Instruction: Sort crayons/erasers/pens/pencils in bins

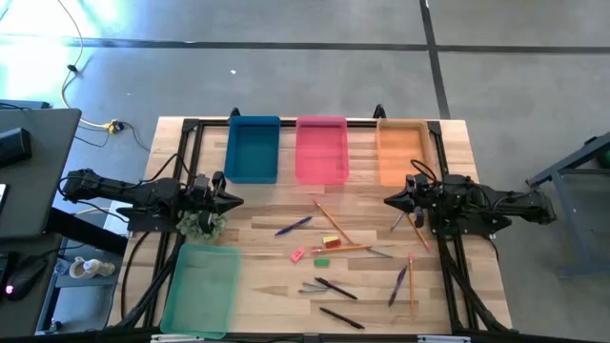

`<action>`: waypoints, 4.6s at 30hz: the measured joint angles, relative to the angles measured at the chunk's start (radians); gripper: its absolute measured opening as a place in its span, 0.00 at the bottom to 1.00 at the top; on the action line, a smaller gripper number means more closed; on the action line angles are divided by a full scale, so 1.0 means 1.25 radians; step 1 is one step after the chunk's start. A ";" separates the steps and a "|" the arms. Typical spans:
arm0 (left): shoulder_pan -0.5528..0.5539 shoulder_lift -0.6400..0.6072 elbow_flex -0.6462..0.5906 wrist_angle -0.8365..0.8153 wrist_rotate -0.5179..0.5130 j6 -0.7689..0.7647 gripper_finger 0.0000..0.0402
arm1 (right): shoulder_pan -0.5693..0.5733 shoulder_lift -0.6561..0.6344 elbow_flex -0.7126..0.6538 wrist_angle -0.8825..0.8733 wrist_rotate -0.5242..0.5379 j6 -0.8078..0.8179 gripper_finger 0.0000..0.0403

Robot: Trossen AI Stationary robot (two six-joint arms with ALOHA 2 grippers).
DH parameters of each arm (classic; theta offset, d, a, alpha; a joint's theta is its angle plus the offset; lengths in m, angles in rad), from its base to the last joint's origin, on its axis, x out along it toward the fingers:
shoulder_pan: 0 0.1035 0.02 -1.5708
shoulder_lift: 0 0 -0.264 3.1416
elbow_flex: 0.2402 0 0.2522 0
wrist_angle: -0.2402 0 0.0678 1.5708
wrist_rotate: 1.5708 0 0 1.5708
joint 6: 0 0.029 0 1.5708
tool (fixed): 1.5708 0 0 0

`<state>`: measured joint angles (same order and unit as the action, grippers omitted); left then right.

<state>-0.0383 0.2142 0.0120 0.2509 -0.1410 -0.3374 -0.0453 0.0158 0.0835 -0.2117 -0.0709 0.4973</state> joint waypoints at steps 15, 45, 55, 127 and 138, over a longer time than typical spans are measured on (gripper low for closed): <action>0.000 0.000 0.000 0.000 0.000 0.000 0.00 | 0.000 0.000 0.000 0.000 0.000 0.000 0.00; 0.000 0.000 0.000 0.000 0.000 0.000 0.00 | 0.000 0.000 0.000 0.000 0.000 0.000 0.00; 0.001 0.000 0.000 0.003 -0.023 0.000 0.00 | 0.000 0.000 0.000 0.000 0.000 0.000 0.00; 0.000 0.608 0.609 -0.077 -0.349 0.201 0.40 | 0.000 0.000 0.000 0.000 0.000 0.000 0.00; 0.002 0.749 0.691 -0.146 -0.266 0.144 0.40 | 0.000 0.000 0.000 0.000 0.000 0.000 0.00</action>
<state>-0.0361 1.1505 0.8756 0.0690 -0.4734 -0.1571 -0.0456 0.0158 0.0837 -0.2115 -0.0708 0.4973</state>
